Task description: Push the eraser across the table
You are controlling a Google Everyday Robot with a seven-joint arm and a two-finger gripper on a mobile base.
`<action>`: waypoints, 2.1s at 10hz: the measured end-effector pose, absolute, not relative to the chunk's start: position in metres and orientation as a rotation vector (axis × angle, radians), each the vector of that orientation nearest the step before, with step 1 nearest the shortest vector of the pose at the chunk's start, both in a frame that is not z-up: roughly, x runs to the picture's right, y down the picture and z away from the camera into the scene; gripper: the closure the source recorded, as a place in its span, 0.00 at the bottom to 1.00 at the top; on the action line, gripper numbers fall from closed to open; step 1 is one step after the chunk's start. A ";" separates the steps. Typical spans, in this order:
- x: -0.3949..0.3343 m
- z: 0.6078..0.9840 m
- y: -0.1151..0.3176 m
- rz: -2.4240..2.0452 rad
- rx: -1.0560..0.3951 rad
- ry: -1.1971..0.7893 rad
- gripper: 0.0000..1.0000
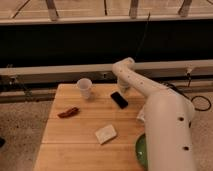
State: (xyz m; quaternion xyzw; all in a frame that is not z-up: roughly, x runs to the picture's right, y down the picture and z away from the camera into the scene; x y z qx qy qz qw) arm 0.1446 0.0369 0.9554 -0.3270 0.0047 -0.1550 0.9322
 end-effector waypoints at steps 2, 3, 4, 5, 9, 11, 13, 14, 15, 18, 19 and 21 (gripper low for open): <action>0.156 0.959 0.037 -0.290 -0.676 0.026 1.00; 0.157 0.963 0.038 -0.285 -0.682 0.027 1.00; 0.156 0.969 0.042 -0.284 -0.688 0.025 1.00; 0.157 0.976 0.045 -0.282 -0.693 0.023 1.00; 0.154 0.982 0.050 -0.288 -0.705 -0.011 1.00; 0.150 0.977 0.050 -0.301 -0.704 -0.032 1.00; 0.145 0.972 0.050 -0.319 -0.703 -0.047 1.00; 0.140 0.971 0.052 -0.331 -0.705 -0.057 1.00; 0.136 0.969 0.053 -0.342 -0.706 -0.065 1.00; 0.116 0.967 0.062 -0.392 -0.722 -0.093 1.00; 0.108 0.967 0.064 -0.408 -0.725 -0.102 1.00; 0.098 0.962 0.069 -0.446 -0.731 -0.118 1.00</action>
